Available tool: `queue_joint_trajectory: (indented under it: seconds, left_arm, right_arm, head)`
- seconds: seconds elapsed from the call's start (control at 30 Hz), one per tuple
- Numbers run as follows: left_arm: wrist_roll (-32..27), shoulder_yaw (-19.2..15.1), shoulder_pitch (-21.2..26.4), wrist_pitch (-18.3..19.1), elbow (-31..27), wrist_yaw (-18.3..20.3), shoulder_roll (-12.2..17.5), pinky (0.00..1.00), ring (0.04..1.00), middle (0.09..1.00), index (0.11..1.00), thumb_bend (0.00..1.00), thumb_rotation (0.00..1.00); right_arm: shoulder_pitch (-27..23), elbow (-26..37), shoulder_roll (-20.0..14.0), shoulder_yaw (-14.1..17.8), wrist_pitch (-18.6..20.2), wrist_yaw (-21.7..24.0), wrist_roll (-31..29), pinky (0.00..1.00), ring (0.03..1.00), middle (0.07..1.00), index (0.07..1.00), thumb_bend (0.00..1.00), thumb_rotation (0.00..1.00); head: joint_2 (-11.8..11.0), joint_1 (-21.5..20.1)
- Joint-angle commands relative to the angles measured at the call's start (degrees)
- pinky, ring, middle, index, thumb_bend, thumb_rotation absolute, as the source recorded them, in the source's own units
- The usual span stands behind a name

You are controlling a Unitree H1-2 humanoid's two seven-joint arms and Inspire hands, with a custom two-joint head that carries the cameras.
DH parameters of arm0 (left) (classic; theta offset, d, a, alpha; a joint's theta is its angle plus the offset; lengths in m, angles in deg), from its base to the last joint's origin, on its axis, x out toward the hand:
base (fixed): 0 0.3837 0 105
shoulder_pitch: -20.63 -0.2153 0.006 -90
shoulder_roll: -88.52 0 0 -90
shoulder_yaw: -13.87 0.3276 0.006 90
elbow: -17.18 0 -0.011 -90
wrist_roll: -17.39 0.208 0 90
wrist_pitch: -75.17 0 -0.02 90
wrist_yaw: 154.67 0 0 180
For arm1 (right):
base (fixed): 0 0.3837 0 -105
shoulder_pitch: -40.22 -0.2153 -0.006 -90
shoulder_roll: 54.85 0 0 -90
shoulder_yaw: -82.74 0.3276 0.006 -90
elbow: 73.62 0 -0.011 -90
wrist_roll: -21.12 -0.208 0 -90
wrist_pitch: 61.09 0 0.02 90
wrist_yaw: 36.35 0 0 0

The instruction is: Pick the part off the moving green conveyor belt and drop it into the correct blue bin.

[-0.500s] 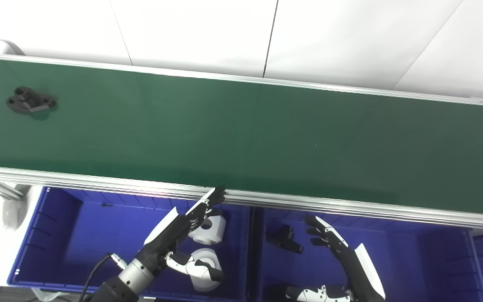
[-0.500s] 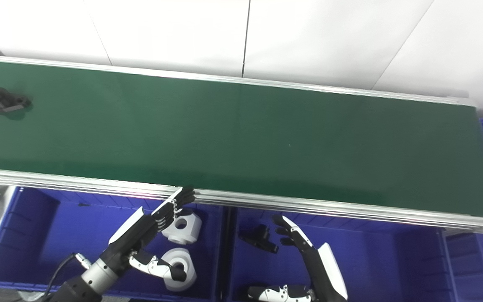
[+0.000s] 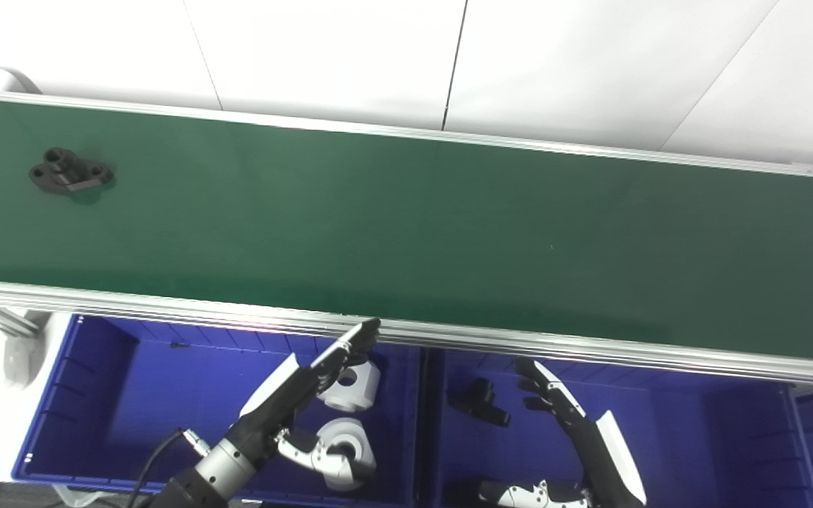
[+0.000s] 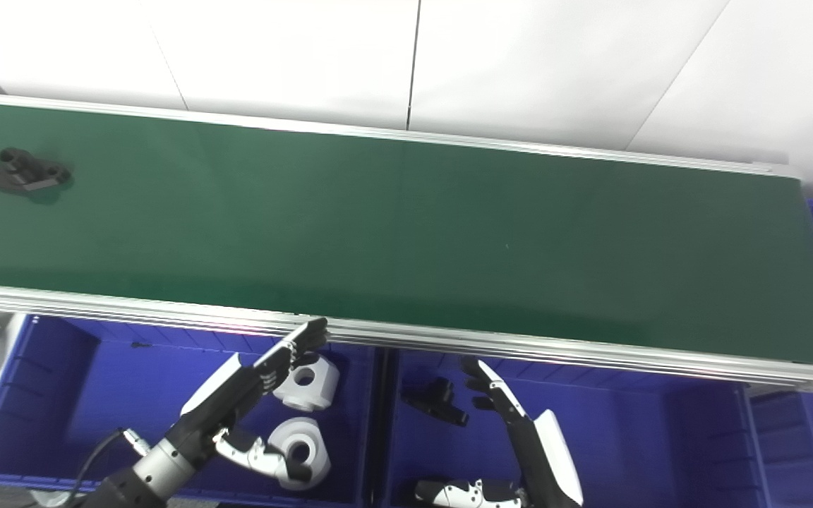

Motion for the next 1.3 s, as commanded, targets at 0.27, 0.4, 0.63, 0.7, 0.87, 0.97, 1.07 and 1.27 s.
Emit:
queue_joint_trajectory:
  seconds: [0.27, 0.4, 0.63, 0.7, 0.87, 0.97, 1.07, 1.27]
  left_arm:
    - [1.06, -0.49, -0.63, -1.15, -0.3, -1.96, -0.59, 0.96, 0.978, 0.991, 0.971, 0.88, 0.21]
    - [0.78, -0.57, -0.13, -1.7, 0.88, -2.31, -1.02, 0.93, 0.957, 0.974, 0.962, 0.86, 0.19]
    - [-1.2, -2.07, -1.58, -0.29, -0.7, -2.51, -0.77, 0.95, 0.974, 0.985, 0.971, 0.86, 0.23]
    - [-1.65, -2.27, -1.8, -0.15, -0.85, -2.27, -0.62, 0.94, 0.972, 0.986, 0.97, 0.86, 0.24]
    - [-0.83, -2.7, -1.95, -0.62, -0.89, -2.41, -0.67, 0.93, 0.963, 0.976, 0.958, 0.87, 0.23]
    - [-0.47, -2.74, -1.83, -0.25, -0.9, -2.23, -0.59, 0.94, 0.963, 0.973, 0.956, 0.87, 0.22]
    - [-0.25, -2.72, -1.71, -0.6, -0.49, -2.32, -0.75, 0.94, 0.968, 0.974, 0.954, 0.86, 0.19]
    - [0.48, -2.7, -1.61, -0.17, -0.59, -2.66, -1.33, 0.92, 0.948, 0.96, 0.941, 0.87, 0.21]
  right_arm:
    - [0.51, 0.18, -0.72, -0.06, -3.76, -0.31, -0.99, 0.78, 0.872, 0.931, 0.947, 0.86, 0.27]
    - [0.25, -0.15, -0.64, 0.11, -3.83, -0.18, -2.21, 0.8, 0.877, 0.932, 0.947, 0.84, 0.24]
    - [0.45, 0.75, 0.02, -0.23, -1.98, 0.37, -2.62, 0.81, 0.883, 0.918, 0.965, 0.84, 0.26]
    - [0.53, 0.8, 0.2, -0.33, -1.52, 0.47, -2.61, 0.81, 0.884, 0.917, 0.968, 0.84, 0.26]
    - [0.69, 1.22, 0.49, -0.33, -0.34, 0.94, -3.17, 0.81, 0.887, 0.923, 0.971, 0.84, 0.26]
    - [0.6, 1.08, 0.76, -0.15, -0.26, 0.88, -3.21, 0.83, 0.894, 0.924, 0.968, 0.85, 0.26]
    - [0.5, 0.66, 0.69, -0.02, -0.57, 0.98, -3.4, 0.84, 0.896, 0.927, 0.967, 0.85, 0.27]
    - [0.25, 0.41, 0.18, 0.28, -0.8, 1.29, -3.3, 0.88, 0.919, 0.94, 0.977, 0.85, 0.31]
  head:
    - [0.42, 1.39]
    - [1.21, 0.71]
    - [1.91, -1.27]
    - [1.73, -1.11]
    - [1.53, -0.59]
    - [1.15, 0.21]
    - [0.4, 1.97]
    - [0.52, 2.4]
